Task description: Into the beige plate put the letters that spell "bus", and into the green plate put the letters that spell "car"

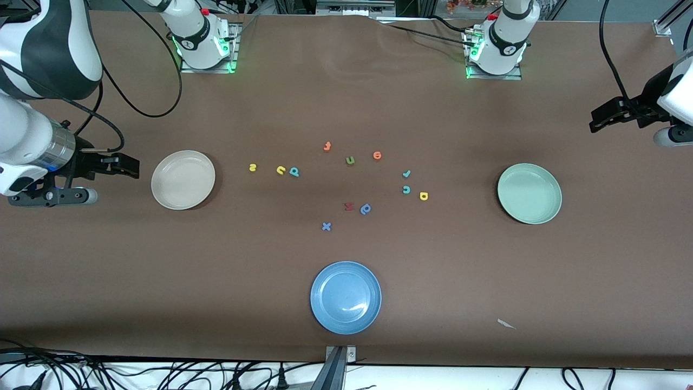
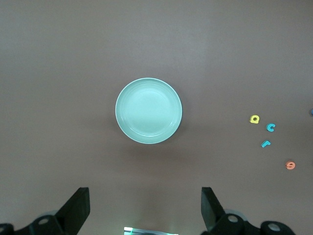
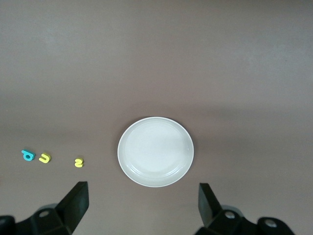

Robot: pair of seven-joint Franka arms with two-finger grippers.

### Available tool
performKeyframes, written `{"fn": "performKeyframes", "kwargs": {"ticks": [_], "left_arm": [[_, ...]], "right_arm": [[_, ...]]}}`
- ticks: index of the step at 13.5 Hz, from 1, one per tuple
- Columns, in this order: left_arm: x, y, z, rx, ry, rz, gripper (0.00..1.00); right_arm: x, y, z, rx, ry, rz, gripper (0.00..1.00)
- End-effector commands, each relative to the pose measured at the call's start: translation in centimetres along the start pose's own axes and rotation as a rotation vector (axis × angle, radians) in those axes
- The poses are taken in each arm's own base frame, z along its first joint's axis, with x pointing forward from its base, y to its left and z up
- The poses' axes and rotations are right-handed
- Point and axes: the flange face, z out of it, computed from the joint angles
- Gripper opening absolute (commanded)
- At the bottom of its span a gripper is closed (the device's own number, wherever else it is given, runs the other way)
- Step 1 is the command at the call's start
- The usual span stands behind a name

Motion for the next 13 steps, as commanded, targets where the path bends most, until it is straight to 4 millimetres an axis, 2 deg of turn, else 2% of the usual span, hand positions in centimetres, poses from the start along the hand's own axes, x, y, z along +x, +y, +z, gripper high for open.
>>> {"fn": "performKeyframes", "kwargs": {"ticks": [1,8,11,13], "left_arm": [[0.1,1.2,-0.7,0.013,0.004,0.016,1.00],[-0.1,1.9,-0.8,0.008,0.002,0.035,1.00],[-0.3,3.4,-0.9,0.011,0.006,0.066,1.00],[-0.3,3.5,-0.9,0.011,0.008,0.072,1.00]], "right_arm": [[-0.6,-0.1,-0.7,-0.014,0.000,0.001,0.99],[-0.6,-0.1,-0.7,-0.014,0.000,0.001,1.00],[-0.6,-0.2,-0.8,-0.014,0.000,-0.001,0.99],[-0.7,-1.2,-0.8,-0.020,0.001,-0.018,1.00]]}}
